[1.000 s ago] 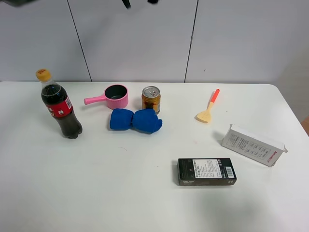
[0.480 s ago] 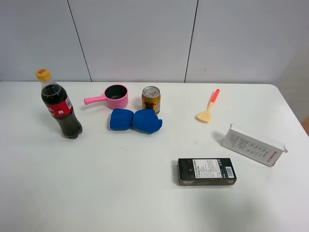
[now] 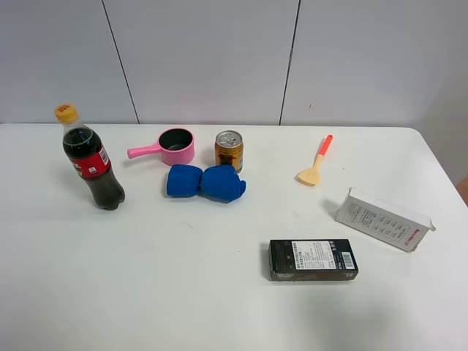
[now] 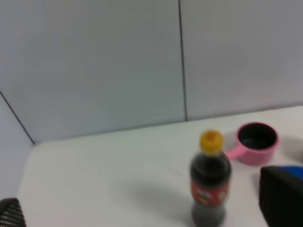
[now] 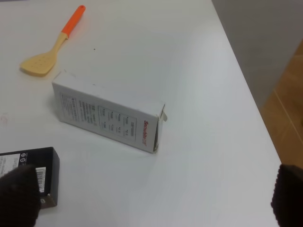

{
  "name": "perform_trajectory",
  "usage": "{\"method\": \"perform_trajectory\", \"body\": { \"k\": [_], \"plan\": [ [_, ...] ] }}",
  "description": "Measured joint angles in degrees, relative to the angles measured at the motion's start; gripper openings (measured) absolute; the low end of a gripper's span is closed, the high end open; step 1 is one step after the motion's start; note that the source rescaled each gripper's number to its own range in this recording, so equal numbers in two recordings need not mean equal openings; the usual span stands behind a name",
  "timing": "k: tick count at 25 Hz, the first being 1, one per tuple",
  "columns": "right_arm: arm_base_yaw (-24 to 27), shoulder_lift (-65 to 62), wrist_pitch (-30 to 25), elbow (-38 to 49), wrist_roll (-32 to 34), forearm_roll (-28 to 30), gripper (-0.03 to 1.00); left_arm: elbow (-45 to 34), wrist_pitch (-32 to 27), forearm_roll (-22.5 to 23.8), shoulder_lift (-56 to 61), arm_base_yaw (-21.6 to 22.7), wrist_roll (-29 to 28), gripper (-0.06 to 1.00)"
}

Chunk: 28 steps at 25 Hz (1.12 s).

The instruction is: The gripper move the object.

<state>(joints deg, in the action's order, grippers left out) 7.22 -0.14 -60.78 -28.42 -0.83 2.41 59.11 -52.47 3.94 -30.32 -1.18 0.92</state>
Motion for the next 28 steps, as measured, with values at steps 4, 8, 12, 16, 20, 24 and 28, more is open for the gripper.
{"method": "perform_trajectory", "body": {
  "k": [4,8,12,16,20,24,28],
  "plan": [
    [0.0,0.0,0.0,0.0,0.0,0.0,1.0,-9.5,-5.68,-3.94,10.27,0.0,0.11,1.0],
    [0.0,0.0,0.0,0.0,0.0,0.0,1.0,-16.81,-11.19,-3.94,16.12,0.0,3.25,1.0],
    [0.0,0.0,0.0,0.0,0.0,0.0,1.0,-22.22,-10.12,-4.72,19.88,0.0,2.87,1.0],
    [0.0,0.0,0.0,0.0,0.0,0.0,1.0,-27.08,-7.53,-7.25,22.7,0.0,1.93,1.0],
    [0.0,0.0,0.0,0.0,0.0,0.0,1.0,-29.94,-8.12,-8.23,25.25,0.0,1.87,1.0],
    [0.0,0.0,0.0,0.0,0.0,0.0,1.0,-29.99,-8.12,-8.37,28.29,0.0,1.87,1.0],
    [0.0,0.0,0.0,0.0,0.0,0.0,1.0,-29.99,-8.12,-8.42,28.75,0.0,1.87,1.0]
  ]
}}
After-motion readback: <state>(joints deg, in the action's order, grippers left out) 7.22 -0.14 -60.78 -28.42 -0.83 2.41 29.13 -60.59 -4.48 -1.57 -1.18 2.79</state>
